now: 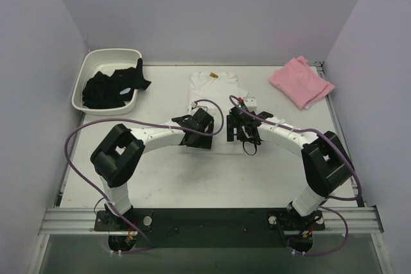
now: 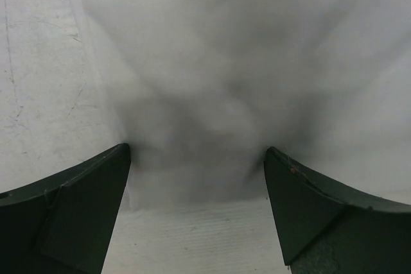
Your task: Fold and stack the t-shirts
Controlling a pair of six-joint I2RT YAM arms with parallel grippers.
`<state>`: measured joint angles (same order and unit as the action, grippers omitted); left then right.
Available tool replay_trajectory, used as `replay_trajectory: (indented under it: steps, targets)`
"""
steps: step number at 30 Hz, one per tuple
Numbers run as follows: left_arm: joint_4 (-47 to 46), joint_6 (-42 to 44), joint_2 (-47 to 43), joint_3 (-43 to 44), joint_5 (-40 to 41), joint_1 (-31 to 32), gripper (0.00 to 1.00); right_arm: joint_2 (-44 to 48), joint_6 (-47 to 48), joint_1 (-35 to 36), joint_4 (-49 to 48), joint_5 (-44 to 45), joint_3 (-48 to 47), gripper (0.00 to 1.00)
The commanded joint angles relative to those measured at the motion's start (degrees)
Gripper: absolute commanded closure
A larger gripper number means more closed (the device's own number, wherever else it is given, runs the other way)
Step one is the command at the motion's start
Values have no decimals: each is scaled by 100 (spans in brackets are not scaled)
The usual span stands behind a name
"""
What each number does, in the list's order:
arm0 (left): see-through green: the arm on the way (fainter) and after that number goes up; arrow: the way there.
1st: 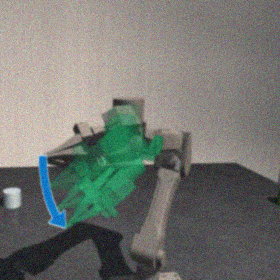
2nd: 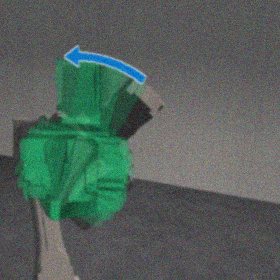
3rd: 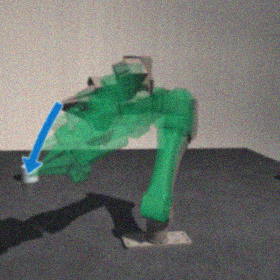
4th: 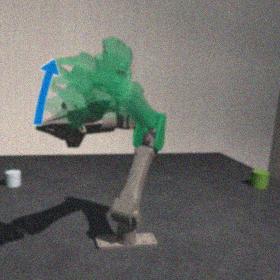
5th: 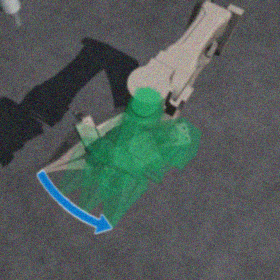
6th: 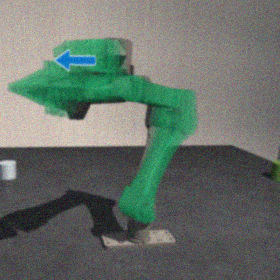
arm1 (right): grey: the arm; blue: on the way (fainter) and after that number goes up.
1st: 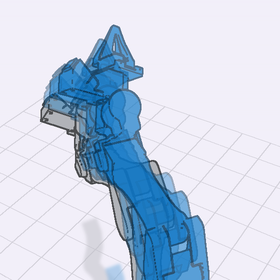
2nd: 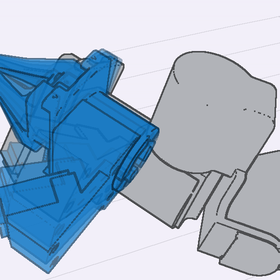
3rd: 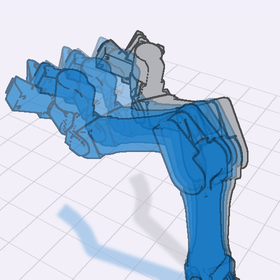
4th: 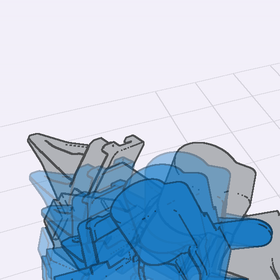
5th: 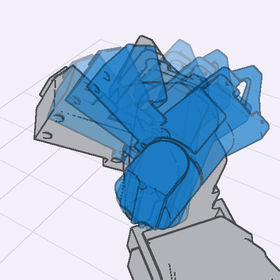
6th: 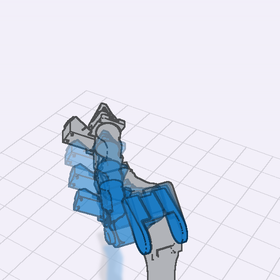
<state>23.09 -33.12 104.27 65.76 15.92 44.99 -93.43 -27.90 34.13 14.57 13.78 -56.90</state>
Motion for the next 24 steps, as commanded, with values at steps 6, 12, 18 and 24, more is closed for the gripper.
replay_trajectory:
  steps: [6,12,18,24]
  targets:
    - [811,236,58,52,420,-52,5,-87,101,-82,231,274,-102,0]
    - [714,131,6,-221,289,1,5,-448,-49,14,231,169,12,0]
    - [705,-54,-99,-502,306,220,5,-527,-260,296,248,178,258,0]
    - [749,-422,-319,-880,333,510,5,-194,-601,699,547,415,601,0]
